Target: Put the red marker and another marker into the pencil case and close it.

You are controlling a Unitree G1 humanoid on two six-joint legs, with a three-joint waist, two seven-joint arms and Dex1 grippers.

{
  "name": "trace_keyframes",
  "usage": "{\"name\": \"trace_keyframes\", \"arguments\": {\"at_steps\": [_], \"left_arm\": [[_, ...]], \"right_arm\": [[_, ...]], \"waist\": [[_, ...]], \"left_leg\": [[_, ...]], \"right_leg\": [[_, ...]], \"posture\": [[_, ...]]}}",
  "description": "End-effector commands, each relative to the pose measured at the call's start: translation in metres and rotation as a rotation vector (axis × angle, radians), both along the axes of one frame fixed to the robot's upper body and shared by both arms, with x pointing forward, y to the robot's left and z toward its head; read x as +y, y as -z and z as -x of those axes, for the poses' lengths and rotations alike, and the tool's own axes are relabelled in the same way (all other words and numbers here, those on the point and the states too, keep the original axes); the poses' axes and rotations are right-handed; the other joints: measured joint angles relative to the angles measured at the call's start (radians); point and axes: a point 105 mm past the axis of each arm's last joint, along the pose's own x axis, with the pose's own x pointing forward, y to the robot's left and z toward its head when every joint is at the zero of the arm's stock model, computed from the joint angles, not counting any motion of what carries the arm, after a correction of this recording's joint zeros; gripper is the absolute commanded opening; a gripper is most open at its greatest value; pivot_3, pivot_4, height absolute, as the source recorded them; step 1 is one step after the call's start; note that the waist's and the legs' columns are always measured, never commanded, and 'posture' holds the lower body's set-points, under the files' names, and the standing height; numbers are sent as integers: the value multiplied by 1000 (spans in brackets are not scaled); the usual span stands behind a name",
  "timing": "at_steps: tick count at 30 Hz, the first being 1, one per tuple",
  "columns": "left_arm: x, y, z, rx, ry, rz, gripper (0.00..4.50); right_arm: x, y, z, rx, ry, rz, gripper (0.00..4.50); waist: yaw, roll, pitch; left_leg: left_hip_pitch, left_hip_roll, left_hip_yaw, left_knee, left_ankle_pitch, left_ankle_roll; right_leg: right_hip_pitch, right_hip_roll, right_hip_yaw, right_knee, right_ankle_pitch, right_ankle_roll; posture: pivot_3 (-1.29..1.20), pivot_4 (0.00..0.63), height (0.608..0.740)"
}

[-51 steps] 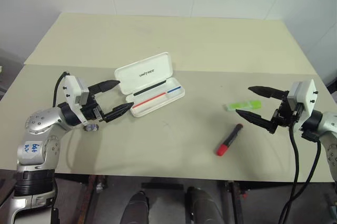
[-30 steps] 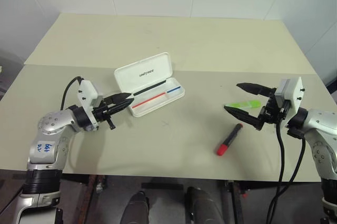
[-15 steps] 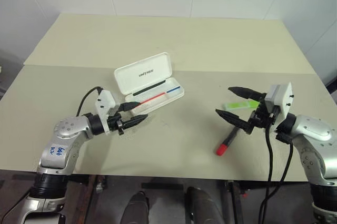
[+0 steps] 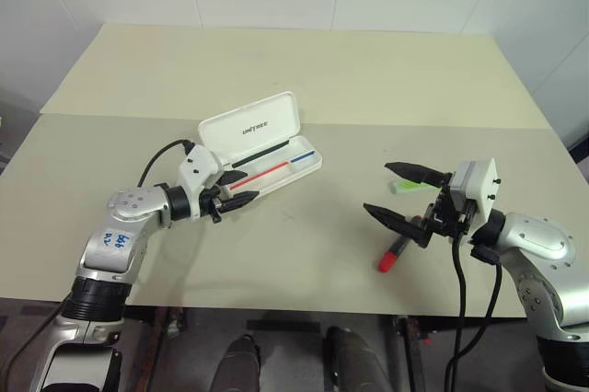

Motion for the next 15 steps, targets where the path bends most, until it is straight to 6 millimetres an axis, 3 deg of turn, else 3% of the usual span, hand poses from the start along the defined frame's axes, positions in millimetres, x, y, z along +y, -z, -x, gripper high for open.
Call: {"name": "trace_keyframes", "arguments": {"at_steps": [1, 15], "left_arm": [[-4, -4, 1, -5, 40, -24, 2422], [14, 32, -3, 113, -7, -129, 2422]], "right_arm": [[7, -11, 6, -46, -15, -23, 4216], [14, -17, 7, -80, -2, -51, 4216]], "waist": [[1, 0, 0], [0, 0, 0]], "left_leg": [[0, 0, 0, 0, 0, 0], [0, 0, 0, 0, 0, 0]], "right_leg": [[0, 0, 0, 0, 0, 0], [0, 0, 0, 0, 0, 0]], "posture": [[0, 150, 740], [0, 150, 740]]}}
